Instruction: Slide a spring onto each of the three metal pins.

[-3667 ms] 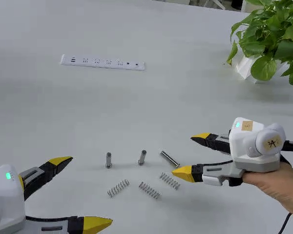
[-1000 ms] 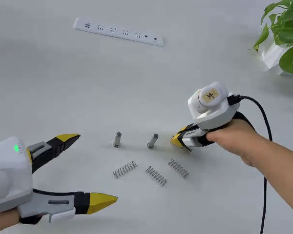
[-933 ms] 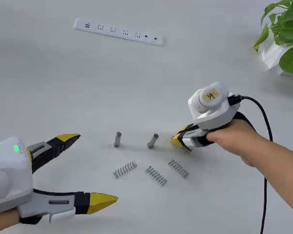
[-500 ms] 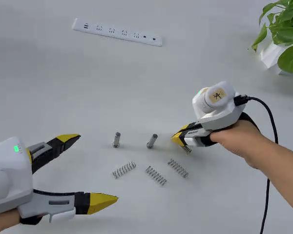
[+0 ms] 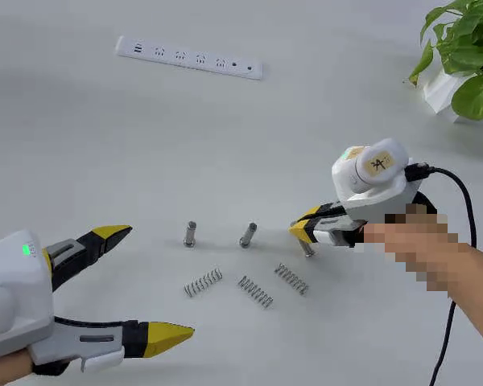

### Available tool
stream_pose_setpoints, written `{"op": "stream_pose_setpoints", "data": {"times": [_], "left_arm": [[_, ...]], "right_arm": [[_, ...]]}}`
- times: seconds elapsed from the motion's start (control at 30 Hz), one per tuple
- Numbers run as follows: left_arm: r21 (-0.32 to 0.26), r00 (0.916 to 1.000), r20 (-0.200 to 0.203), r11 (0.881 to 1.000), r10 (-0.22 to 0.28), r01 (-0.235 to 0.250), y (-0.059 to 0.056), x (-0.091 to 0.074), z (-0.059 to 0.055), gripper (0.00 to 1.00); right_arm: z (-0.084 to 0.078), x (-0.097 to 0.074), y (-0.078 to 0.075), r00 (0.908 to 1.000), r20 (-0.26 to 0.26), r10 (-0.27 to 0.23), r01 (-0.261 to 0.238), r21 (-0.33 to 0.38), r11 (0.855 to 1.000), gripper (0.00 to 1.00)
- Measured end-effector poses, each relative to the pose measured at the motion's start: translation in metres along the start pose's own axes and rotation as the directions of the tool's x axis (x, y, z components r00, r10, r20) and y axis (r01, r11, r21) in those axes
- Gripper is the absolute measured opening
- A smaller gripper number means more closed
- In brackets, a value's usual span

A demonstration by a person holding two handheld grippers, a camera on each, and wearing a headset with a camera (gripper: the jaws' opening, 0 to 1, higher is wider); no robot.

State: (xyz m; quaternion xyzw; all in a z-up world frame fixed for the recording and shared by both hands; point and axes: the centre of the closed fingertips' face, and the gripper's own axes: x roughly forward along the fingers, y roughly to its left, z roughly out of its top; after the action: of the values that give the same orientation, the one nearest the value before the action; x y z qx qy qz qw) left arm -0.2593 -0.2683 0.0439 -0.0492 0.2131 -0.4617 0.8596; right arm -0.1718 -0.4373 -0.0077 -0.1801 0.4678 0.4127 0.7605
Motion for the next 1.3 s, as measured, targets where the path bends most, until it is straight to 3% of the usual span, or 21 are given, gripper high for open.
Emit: {"op": "stream_pose_setpoints", "data": {"times": [0.73, 1.3], "left_arm": [[0.013, 0.9999, -0.012, 1.0, -0.007, 0.007, -0.003, 0.0, 0.001, 0.97], [0.013, 0.9999, -0.013, 1.0, -0.009, 0.009, -0.004, 0.002, 0.002, 0.96]], "right_arm": [[-0.012, -0.021, 0.001, 0.9981, 0.058, -0.023, 0.022, 0.01, 1.0, 0.04], [-0.02, -0.027, 0.003, 0.995, 0.095, -0.033, 0.031, 0.021, 0.999, 0.04]]}}
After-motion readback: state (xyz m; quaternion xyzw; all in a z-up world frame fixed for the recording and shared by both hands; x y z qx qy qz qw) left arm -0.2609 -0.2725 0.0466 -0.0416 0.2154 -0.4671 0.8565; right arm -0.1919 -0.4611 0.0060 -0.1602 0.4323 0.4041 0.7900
